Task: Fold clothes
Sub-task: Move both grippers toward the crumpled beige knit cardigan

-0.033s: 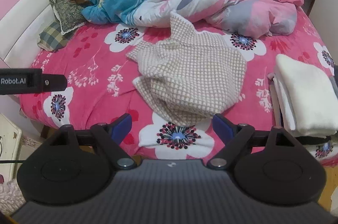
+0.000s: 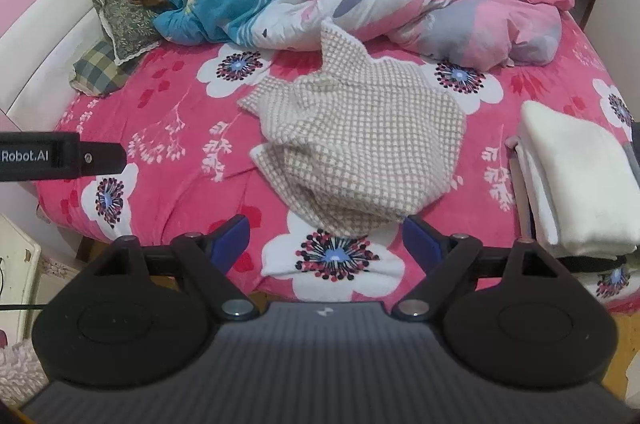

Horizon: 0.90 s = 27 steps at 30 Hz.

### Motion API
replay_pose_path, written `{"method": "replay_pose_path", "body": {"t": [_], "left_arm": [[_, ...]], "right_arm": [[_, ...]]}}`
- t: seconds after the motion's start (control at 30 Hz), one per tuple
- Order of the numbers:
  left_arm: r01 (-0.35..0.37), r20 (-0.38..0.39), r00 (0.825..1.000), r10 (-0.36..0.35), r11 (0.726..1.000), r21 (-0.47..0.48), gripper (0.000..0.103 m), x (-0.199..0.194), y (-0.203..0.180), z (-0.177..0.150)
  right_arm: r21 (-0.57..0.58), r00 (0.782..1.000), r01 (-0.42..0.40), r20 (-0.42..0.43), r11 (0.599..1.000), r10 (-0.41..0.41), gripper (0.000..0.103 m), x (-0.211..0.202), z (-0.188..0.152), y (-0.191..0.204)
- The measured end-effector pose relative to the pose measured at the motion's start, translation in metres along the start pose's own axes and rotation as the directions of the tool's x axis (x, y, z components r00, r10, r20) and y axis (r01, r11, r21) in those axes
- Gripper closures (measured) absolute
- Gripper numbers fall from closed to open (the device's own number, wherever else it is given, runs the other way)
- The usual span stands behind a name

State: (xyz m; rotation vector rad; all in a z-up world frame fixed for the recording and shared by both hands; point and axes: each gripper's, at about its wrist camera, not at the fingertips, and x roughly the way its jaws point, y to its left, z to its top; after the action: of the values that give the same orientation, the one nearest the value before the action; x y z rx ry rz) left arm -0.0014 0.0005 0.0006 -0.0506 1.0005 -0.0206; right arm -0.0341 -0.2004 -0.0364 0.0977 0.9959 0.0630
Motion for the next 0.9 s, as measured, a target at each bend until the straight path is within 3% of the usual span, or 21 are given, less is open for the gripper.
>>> {"method": "replay_pose_path", "body": {"t": [0.13,0.27,0.9], "left_arm": [[-0.013,0.047,0.999,0.012,1.0,0.013,0.0,-0.008,0.001,-0.016],[-0.021,-0.027,0.999,0.022,1.0,0.015,0.0,-0.003,-0.009,-0.006],[-0.056,-0.044,0.997,0.057,0.998,0.03,0.0,0.0,-0.014,-0.007]], "right_arm": [[0.014,1.0,-0.002,-0.003,1.0,0.002,0.019,-0.002,-0.003,-0.005],[0.027,1.0,-0.004,-0.005,1.0,0.004,0.019,-0.004,-0.006,-0.01],[0.03,0.999,0.033,-0.027,0.999,-0.033,0.019,-0.005,-0.006,-0.008]]}}
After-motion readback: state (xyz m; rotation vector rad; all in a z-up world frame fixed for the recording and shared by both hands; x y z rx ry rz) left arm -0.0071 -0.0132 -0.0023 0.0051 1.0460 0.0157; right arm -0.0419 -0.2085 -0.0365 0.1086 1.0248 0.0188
